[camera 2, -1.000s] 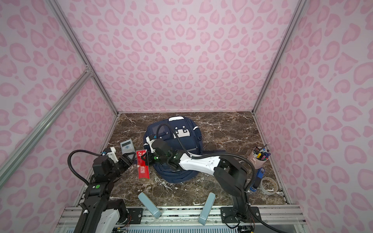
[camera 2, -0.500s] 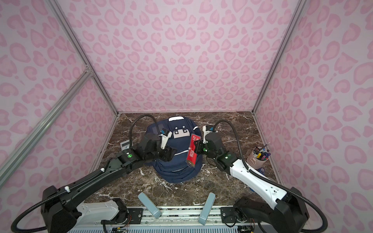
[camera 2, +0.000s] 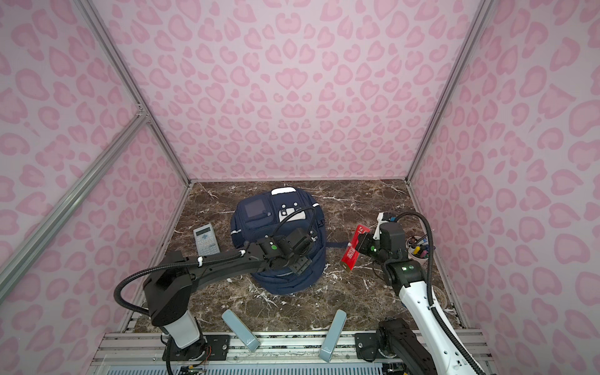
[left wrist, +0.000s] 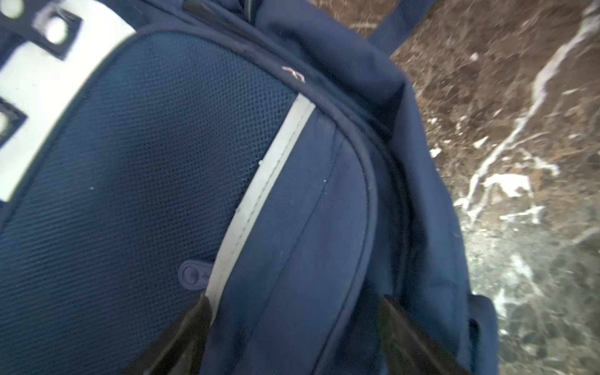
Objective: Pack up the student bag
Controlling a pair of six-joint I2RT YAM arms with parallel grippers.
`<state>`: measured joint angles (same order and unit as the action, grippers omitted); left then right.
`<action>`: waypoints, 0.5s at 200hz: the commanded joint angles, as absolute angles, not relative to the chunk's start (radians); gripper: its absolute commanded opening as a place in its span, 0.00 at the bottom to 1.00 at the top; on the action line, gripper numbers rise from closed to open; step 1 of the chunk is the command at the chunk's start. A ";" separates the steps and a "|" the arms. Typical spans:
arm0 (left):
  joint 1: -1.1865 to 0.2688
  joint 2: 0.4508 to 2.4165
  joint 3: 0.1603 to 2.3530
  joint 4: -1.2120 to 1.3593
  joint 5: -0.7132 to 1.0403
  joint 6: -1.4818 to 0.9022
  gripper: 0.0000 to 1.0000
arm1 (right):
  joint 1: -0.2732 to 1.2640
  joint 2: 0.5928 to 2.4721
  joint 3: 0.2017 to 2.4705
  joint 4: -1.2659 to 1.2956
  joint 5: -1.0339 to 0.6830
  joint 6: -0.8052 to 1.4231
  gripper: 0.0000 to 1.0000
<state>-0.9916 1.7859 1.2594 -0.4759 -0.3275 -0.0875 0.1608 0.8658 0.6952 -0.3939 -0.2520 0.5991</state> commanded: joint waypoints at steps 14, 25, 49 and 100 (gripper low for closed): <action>-0.991 1.814 1.319 -0.487 -0.476 -0.127 0.15 | 0.159 0.846 0.630 -0.310 -0.383 0.634 0.00; -0.990 1.789 1.334 -0.493 -0.464 -0.126 0.03 | 0.158 0.825 0.596 -0.245 -0.430 0.678 0.00; -0.975 1.712 1.392 -0.518 -0.379 -0.139 0.03 | 0.193 0.806 0.544 -0.110 -0.467 0.804 0.00; -0.897 1.566 1.418 -0.504 -0.196 -0.154 0.04 | 0.364 1.060 0.562 0.232 -0.498 0.996 0.00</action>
<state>-0.9180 1.6032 1.4071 -0.5259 -0.3080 -0.1322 0.3077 0.9581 0.5373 -0.0132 -0.4660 0.8829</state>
